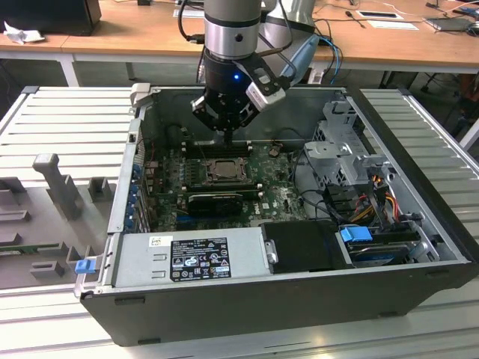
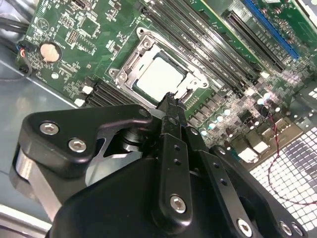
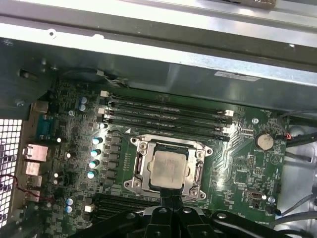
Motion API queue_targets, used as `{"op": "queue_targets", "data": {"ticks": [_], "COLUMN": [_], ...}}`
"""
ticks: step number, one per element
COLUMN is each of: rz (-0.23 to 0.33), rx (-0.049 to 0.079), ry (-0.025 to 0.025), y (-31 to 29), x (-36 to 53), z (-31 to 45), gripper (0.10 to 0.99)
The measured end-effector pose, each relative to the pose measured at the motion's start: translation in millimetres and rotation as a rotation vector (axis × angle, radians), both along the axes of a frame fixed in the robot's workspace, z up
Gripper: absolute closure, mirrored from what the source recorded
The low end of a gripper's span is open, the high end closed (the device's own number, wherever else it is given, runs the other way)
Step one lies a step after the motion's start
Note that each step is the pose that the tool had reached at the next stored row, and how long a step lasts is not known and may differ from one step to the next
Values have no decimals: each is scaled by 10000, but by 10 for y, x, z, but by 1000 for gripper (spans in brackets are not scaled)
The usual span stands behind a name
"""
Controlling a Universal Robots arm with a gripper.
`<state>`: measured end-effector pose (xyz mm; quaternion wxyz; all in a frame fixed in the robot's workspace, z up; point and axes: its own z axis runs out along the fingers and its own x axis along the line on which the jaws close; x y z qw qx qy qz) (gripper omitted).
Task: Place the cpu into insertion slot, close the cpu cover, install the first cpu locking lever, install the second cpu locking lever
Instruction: 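Install the first cpu locking lever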
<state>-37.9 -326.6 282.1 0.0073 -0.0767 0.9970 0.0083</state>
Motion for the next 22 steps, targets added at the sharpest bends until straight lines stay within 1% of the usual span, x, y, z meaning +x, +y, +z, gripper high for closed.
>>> {"op": "queue_targets", "data": {"ticks": [4, 8, 9, 10, 11, 12, 13, 15, 16, 18, 20, 22], "rz": [37, 36, 37, 39, 37, 34, 36, 33, -12, -266, -647, -830], "rx": [9, 23, 63, 222, 318, 377, 407, 417, 419, 417, 416, 414], "ry": [-18, -16, -16, -17, -17, -18, -20, -20, -20, -25, -33, -36], "y": [0, 0, 0, 0, 0, 0, 1, 0, 0, 1, 0, 0], "x": [-81, -126, -130, -135, -139, -147, -169, -241, -250, -252, -252, -263], "z": [-1, -2, -3, -9, -12, -19, -30, -49, -56, -72, -91, -100], "gripper": [980, 980, 980, 980, 980, 980, 980, 980, 980, 980, 980, 980]}}
